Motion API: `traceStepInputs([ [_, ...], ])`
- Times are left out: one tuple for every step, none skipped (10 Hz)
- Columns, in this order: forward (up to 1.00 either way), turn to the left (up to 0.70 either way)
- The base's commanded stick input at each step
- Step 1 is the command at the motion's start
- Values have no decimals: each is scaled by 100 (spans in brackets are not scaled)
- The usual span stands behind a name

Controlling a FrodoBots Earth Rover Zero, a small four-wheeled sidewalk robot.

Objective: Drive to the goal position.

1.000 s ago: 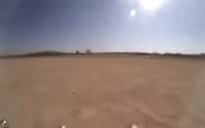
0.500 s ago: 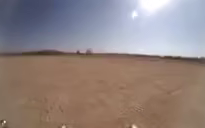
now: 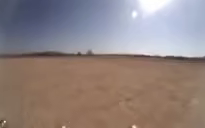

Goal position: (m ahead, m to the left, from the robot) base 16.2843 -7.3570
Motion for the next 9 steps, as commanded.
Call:
traceStepInputs([
  [100, 0],
  [100, 0],
  [100, 0],
  [100, 0],
  [100, -15],
  [100, -27],
  [100, -27],
  [100, -27],
  [100, -27],
])
